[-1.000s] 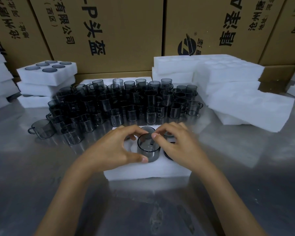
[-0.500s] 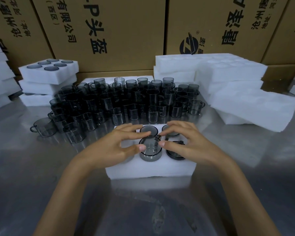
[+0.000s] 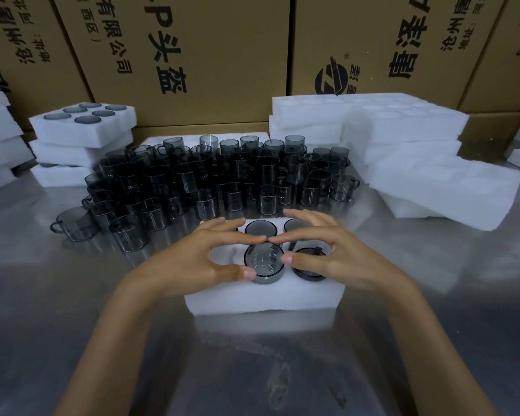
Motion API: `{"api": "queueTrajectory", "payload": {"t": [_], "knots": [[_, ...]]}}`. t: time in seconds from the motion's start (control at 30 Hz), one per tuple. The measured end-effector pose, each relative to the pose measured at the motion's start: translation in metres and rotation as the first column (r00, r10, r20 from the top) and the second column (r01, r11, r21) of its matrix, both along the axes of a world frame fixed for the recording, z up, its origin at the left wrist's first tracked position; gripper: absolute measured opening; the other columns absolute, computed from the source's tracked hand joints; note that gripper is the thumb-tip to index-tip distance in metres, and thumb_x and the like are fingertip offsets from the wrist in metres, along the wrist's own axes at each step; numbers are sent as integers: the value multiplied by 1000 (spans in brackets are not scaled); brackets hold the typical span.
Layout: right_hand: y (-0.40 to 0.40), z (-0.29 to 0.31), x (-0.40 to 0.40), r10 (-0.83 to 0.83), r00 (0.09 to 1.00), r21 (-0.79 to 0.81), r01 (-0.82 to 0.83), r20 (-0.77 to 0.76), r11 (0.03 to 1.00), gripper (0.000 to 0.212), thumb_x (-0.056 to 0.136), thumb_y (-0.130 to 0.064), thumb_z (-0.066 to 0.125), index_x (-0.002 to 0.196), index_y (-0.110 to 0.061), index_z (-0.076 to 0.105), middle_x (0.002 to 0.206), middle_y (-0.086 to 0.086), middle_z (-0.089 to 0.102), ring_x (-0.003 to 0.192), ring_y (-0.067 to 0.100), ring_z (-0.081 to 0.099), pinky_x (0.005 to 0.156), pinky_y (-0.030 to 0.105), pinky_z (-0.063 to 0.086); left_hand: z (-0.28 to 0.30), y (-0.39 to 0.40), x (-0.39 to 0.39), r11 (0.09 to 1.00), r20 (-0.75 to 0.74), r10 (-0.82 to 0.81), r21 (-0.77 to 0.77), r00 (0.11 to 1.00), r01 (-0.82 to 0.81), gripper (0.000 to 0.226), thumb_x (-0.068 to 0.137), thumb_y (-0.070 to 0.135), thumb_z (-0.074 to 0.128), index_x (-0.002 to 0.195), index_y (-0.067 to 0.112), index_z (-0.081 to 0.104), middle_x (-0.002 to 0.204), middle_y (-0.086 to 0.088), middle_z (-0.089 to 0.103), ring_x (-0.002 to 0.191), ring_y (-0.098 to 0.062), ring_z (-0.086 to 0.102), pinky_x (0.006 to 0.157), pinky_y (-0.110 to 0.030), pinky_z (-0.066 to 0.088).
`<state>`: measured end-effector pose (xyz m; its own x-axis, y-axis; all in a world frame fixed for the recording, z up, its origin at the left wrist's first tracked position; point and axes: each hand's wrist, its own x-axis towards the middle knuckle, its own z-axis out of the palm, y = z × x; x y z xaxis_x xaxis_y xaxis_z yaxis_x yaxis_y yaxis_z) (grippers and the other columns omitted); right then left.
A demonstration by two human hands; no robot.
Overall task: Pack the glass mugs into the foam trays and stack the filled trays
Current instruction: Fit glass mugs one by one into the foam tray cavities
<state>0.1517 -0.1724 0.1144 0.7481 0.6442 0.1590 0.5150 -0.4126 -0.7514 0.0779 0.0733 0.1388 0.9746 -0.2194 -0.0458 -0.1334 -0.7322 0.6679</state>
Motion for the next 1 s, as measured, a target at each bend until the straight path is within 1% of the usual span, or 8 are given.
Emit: {"api": "queueTrajectory", "payload": {"t": [0.1, 0.47, 0.63, 0.73, 0.8, 0.87, 0.93, 1.0], "knots": [[2, -3, 0, -15, 1000, -56, 14, -10, 998, 39, 72, -54, 77, 109, -61, 65, 150, -34, 31, 146, -6, 7, 122, 49, 10, -4, -1, 2, 998, -15, 11, 55, 1000, -10, 59, 63, 67, 64, 120, 71, 50, 156, 32, 18, 148, 2, -2, 122, -39, 6], [10, -5, -3, -70, 998, -147, 69, -1, 987, 37, 71, -49, 81, 106, -52, 68, 153, -32, 26, 143, -10, 0, 122, 48, 2, -13, -6, 8, 986, -102, 24, 164, 994, -7, 43, 84, 56, 66, 111, 76, 39, 162, 21, 4, 146, 0, -19, 121, -43, -10], [11, -6, -3, -60, 998, -135, 58, -6, 989, 35, 73, -48, 80, 106, -53, 68, 150, -32, 31, 145, -5, 10, 122, 48, 5, -15, -4, 9, 997, -45, 26, 77, 999, -22, 41, 80, 58, 67, 117, 68, 52, 160, 24, 9, 147, 2, -13, 122, -44, -8], [14, -7, 1, -148, 986, 106, 156, -81, 982, 28, 79, -39, 78, 104, -48, 72, 142, -28, 44, 138, -7, 31, 121, 37, 20, -15, 6, 16, 976, 139, 181, -147, 974, -160, 34, 92, 42, 61, 126, 44, 63, 159, 15, 26, 148, -2, 12, 123, -45, 12], [16, -8, 5, -244, 954, 307, 288, -174, 907, 22, 86, -27, 74, 105, -40, 74, 129, -21, 58, 122, -10, 48, 110, 25, 37, -21, 23, 23, 904, 289, 422, -204, 859, -375, 37, 99, 22, 57, 135, 31, 59, 159, 2, 31, 147, -10, 22, 121, -45, 20], [15, -10, 10, -324, 917, 375, 391, -232, 840, 19, 89, -22, 70, 104, -34, 75, 119, -11, 66, 114, 0, 58, 94, 15, 45, -31, 45, 26, 752, 419, 631, -123, 653, -648, 49, 96, 13, 55, 143, 25, 49, 160, -7, 26, 148, -23, 18, 120, -51, 19], [14, -12, 12, -361, 893, 387, 444, -270, 808, 18, 90, -22, 69, 106, -30, 74, 115, -7, 68, 113, 7, 60, 81, 7, 44, -43, 68, 25, 560, 450, 759, -82, 471, -824, 57, 90, 9, 56, 146, 16, 43, 158, -17, 23, 146, -35, 17, 116, -54, 19], [15, -13, 13, -379, 884, 392, 463, -275, 795, 20, 91, -20, 68, 110, -26, 72, 115, -7, 69, 114, 10, 60, 87, 11, 46, -54, 86, 22, 460, 404, 823, -64, 399, -885, 55, 87, 8, 58, 141, 9, 46, 153, -24, 27, 141, -43, 20, 116, -53, 20]]}}
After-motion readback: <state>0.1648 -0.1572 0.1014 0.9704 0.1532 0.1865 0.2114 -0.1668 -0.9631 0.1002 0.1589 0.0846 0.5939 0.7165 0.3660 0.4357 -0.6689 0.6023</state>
